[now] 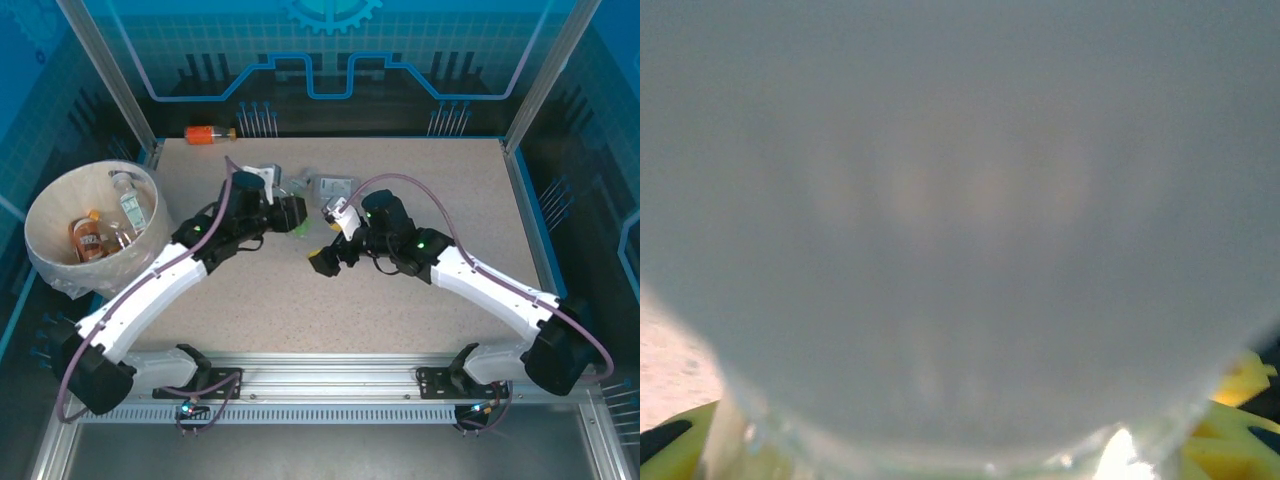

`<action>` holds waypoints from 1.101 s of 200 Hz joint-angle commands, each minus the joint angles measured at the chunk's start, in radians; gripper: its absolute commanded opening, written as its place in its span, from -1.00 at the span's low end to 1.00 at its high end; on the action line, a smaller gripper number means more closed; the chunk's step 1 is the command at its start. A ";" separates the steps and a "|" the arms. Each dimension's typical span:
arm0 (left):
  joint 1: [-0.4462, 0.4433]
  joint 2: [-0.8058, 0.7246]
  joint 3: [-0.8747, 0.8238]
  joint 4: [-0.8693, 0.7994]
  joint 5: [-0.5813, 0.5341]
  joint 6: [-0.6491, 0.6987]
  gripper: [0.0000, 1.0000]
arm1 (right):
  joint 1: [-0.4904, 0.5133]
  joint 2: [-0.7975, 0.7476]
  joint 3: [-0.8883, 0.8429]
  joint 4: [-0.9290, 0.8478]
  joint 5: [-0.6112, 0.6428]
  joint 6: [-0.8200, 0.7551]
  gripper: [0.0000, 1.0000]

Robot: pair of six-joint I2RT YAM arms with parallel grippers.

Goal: Put the plastic bottles in the bin

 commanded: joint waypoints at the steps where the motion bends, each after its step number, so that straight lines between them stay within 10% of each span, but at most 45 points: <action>1: 0.021 -0.105 0.109 -0.133 -0.149 0.118 -0.19 | 0.008 -0.052 0.005 -0.005 0.088 -0.035 1.00; 95: 0.095 -0.221 0.312 -0.227 -0.766 0.510 -0.20 | -0.007 -0.056 -0.030 0.097 0.229 0.015 1.00; 151: 0.377 -0.193 0.299 -0.250 -0.866 0.570 -0.20 | -0.021 -0.050 -0.020 0.098 0.207 0.024 1.00; 220: 0.690 -0.118 0.240 -0.358 -0.735 0.457 -0.17 | -0.029 -0.051 -0.021 0.105 0.205 0.040 1.00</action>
